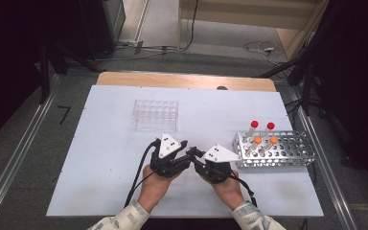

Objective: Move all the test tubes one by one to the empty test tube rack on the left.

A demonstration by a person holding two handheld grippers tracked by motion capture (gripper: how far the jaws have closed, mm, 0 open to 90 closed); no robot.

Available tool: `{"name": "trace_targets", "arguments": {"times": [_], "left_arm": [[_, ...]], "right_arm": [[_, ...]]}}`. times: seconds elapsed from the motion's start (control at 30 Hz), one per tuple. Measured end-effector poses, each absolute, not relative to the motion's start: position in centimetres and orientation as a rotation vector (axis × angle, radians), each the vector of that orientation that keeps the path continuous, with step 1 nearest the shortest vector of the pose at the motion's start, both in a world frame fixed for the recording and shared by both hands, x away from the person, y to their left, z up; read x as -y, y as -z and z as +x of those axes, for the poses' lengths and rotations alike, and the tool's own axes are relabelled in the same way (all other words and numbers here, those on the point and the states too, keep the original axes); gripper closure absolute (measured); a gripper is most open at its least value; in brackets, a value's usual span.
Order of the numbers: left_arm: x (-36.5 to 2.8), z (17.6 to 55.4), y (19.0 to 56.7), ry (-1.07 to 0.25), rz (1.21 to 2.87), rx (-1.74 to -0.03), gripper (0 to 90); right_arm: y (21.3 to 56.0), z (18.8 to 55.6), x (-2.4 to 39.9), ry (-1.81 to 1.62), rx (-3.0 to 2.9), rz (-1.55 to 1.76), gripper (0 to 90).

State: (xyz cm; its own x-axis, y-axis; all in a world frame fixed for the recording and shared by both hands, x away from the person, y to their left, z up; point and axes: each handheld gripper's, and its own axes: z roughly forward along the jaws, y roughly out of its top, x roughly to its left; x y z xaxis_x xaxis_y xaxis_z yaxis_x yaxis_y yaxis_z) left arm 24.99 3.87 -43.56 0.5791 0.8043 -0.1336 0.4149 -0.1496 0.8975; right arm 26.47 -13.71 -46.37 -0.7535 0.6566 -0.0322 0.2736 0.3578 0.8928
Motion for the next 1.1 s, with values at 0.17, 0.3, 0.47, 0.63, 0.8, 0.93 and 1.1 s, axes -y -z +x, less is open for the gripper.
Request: {"name": "trace_targets", "arguments": {"times": [0.17,0.3,0.47,0.63,0.8,0.93,1.1], "left_arm": [[-3.8,25.1,43.6,-0.456,1.767,-1.001,70.6],[-3.8,25.1,43.7,-0.452,1.768,-0.995,74.6],[-3.9,25.1,43.7,-0.454,1.767,-0.998,76.2],[-3.9,25.2,43.7,-0.452,1.757,-0.999,76.8],[-4.4,25.6,43.5,-0.465,1.738,-1.021,76.9],[-4.9,26.0,43.1,-0.468,1.718,-1.035,76.9],[-5.5,27.1,42.4,-0.468,1.697,-1.052,76.9]], "right_arm": [[46.3,26.4,13.8,-1.364,-2.235,0.813,73.2],[46.3,26.4,13.7,-1.361,-2.238,0.813,73.2],[46.3,26.5,13.7,-1.359,-2.238,0.811,73.2],[46.3,26.5,13.8,-1.363,-2.239,0.820,72.3],[46.1,26.6,14.0,-1.384,-2.258,0.829,56.8],[45.9,26.5,14.5,-1.393,-2.283,0.848,45.0],[45.3,25.8,15.6,-1.394,-2.302,0.865,36.8]]}}
